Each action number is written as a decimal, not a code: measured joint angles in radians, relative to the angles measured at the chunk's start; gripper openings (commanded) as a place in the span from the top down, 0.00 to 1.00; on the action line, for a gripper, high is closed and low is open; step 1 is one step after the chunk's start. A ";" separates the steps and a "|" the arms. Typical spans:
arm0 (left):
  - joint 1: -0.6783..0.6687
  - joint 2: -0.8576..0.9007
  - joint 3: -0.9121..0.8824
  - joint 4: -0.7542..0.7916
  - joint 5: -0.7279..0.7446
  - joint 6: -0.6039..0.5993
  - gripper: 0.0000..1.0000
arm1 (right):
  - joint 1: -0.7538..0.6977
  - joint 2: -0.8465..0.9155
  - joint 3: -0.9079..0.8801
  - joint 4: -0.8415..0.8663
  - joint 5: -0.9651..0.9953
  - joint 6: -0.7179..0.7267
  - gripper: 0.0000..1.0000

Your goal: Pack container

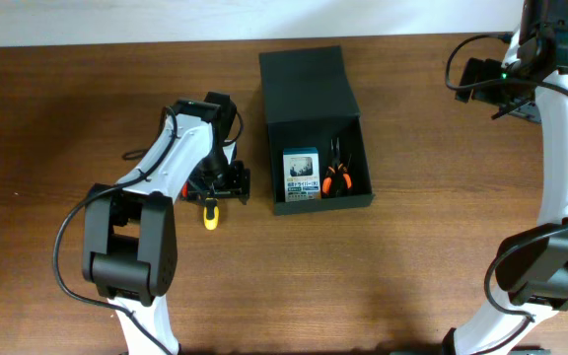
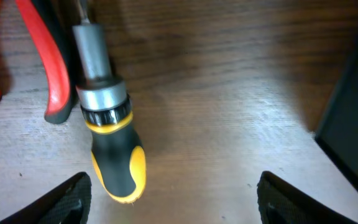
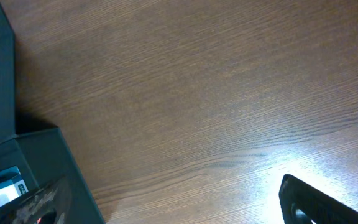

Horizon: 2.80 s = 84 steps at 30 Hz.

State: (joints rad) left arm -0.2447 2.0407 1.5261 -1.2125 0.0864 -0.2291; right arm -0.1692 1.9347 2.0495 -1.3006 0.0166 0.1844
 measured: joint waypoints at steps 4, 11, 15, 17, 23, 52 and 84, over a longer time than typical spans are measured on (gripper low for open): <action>0.001 0.000 -0.027 0.040 -0.036 0.000 0.27 | 0.000 0.000 0.000 0.000 0.000 0.000 0.01; 0.021 0.000 -0.064 0.124 -0.061 0.000 0.30 | 0.000 0.000 0.000 0.000 0.000 0.000 0.01; 0.028 0.000 -0.066 0.162 -0.064 0.000 0.36 | 0.000 0.000 0.000 0.000 0.000 0.000 0.01; 0.028 0.002 -0.066 0.171 -0.065 0.000 0.39 | 0.000 0.000 0.000 0.000 0.000 0.000 0.01; 0.028 0.024 -0.070 0.175 -0.038 0.000 0.39 | 0.000 0.000 0.000 0.000 0.000 0.000 0.01; 0.037 0.064 -0.052 0.167 -0.034 -0.007 0.98 | 0.000 0.000 0.000 0.000 0.000 0.000 0.01; -0.249 -0.247 0.264 0.304 -0.023 0.397 0.98 | 0.000 0.000 0.000 0.000 0.000 0.000 0.01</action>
State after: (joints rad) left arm -0.4942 1.7939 1.7897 -0.9081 0.0639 0.1680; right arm -0.1692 1.9347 2.0495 -1.3006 0.0166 0.1841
